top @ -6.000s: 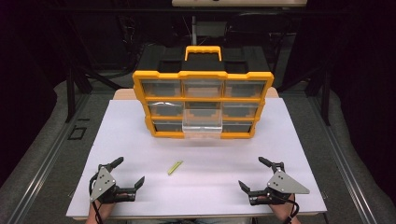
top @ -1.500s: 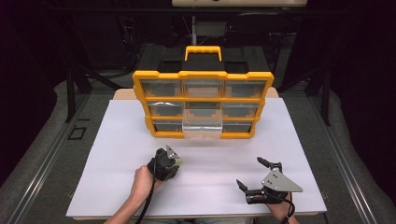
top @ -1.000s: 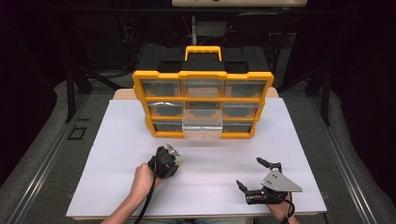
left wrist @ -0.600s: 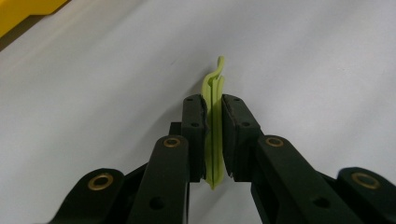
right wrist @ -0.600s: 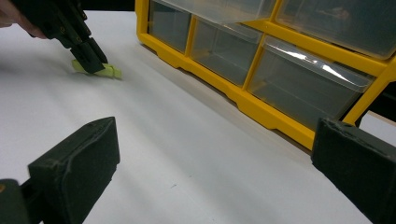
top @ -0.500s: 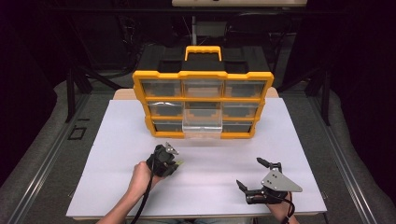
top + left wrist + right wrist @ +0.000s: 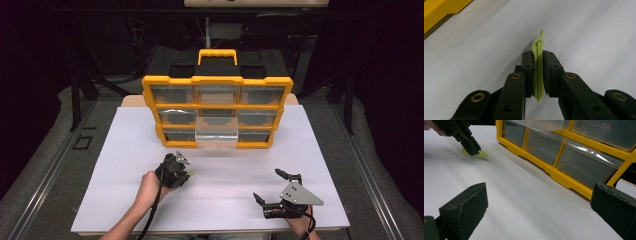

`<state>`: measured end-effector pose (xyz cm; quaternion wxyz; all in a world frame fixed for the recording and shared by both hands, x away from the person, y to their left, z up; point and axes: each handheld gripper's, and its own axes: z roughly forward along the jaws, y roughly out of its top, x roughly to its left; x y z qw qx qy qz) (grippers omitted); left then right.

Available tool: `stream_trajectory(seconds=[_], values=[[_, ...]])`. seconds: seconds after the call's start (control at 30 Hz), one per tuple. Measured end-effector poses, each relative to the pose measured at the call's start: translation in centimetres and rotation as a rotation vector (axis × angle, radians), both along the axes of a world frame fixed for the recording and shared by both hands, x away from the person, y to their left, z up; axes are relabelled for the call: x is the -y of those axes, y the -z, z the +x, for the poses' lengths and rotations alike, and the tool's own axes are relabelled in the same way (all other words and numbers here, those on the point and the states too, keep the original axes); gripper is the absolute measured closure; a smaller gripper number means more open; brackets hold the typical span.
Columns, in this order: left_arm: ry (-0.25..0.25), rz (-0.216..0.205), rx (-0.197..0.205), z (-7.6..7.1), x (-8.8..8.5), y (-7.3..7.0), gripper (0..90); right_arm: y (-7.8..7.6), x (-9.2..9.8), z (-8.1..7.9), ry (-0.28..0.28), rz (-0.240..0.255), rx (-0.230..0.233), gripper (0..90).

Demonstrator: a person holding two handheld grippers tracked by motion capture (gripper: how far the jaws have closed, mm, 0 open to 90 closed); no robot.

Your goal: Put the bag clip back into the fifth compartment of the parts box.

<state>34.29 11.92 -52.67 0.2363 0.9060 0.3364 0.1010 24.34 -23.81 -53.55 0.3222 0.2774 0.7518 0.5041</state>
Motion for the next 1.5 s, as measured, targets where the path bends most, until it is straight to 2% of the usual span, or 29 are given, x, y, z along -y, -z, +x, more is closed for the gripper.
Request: stream_trajectory(seconds=[0.83, 1.2, 1.5], values=[[0.005, -0.003, 0.019, 0.2, -0.7, -0.5, 80.4, 0.0, 0.0, 0.0, 0.002, -0.001, -0.004, 0.7], [0.008, 0.004, 0.03, 0.7, -1.3, -1.1, 80.4, 0.1, 0.0, 0.0, 0.0, 0.002, -0.006, 0.7], [-0.003, -0.009, 0.032, 1.3, -1.7, -1.4, 80.4, 0.1, 0.1, 0.1, 0.003, 0.0, -0.009, 0.6]])
